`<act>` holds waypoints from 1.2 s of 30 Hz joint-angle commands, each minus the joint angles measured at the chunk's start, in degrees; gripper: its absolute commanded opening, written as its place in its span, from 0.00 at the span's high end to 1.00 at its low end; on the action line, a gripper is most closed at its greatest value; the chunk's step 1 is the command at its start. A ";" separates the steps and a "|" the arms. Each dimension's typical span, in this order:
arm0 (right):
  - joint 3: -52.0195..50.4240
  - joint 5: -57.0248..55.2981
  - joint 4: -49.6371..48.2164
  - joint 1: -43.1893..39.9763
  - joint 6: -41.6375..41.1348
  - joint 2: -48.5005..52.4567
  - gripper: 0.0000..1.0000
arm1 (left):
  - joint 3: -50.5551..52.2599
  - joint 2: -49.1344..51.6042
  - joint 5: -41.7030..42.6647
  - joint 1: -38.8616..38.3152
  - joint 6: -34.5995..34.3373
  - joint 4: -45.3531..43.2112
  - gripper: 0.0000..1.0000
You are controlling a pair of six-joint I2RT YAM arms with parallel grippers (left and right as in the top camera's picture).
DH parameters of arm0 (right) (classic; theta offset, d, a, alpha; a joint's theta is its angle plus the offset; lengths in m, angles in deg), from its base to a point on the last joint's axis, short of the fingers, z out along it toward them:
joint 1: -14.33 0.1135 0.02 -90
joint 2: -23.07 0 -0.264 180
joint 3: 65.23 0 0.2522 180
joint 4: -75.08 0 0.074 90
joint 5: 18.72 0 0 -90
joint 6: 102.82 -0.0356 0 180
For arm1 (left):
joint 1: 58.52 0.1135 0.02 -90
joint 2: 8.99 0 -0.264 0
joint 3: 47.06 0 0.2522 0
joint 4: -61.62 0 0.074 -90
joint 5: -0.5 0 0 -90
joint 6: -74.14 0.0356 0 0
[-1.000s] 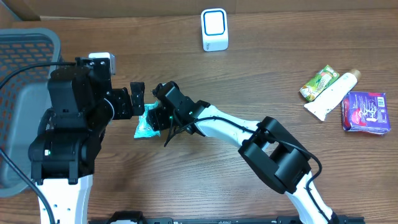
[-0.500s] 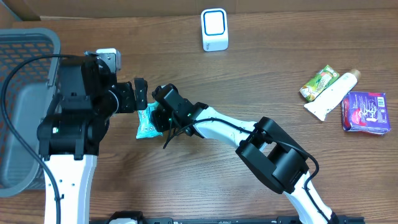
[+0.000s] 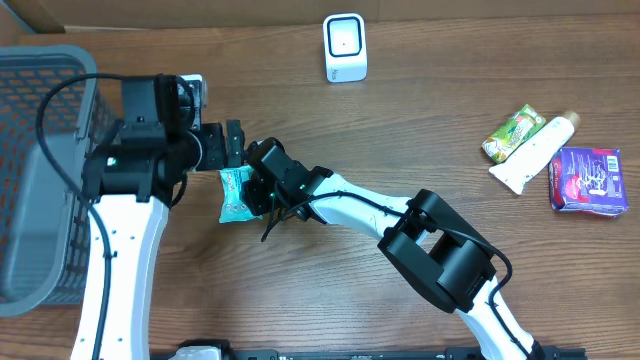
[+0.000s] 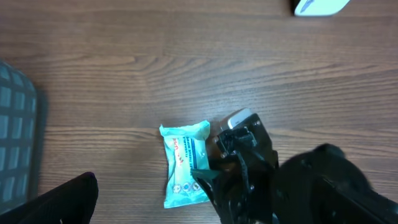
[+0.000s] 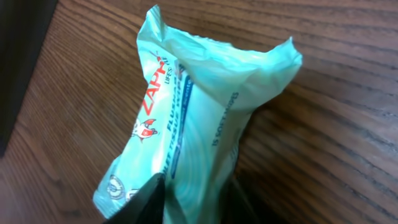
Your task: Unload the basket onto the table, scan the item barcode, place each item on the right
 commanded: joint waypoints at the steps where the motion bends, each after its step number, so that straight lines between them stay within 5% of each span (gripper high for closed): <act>1: -0.09 -0.37 0.50 0.26 0.35 1.03 0.85 | -0.85 3.04 0.02 0.00 0.17 0.15 0.01; 2: -0.09 -0.37 0.55 0.26 0.31 1.03 0.96 | -0.92 3.58 2.51 0.00 -1.90 3.08 0.01; 8: -0.09 0.39 2.51 -1.01 -3.78 1.03 0.96 | -0.85 4.92 6.05 0.00 -3.61 18.60 0.00; 13: -0.09 1.81 2.75 -1.90 -4.39 1.03 0.96 | -0.85 4.90 9.84 0.00 -5.01 18.99 0.00; 18: -0.09 2.25 2.73 -2.32 -4.72 1.03 0.96 | -0.87 4.87 10.62 0.07 -5.68 17.94 0.10; 24: -0.09 2.62 2.05 -2.49 -4.72 1.03 0.96 | -1.22 4.87 8.61 3.02 -11.56 14.05 0.00; 36: -0.09 2.64 7.34 -8.50 -5.79 -1.18 0.96 | -1.49 4.90 6.49 13.35 -18.69 8.44 0.01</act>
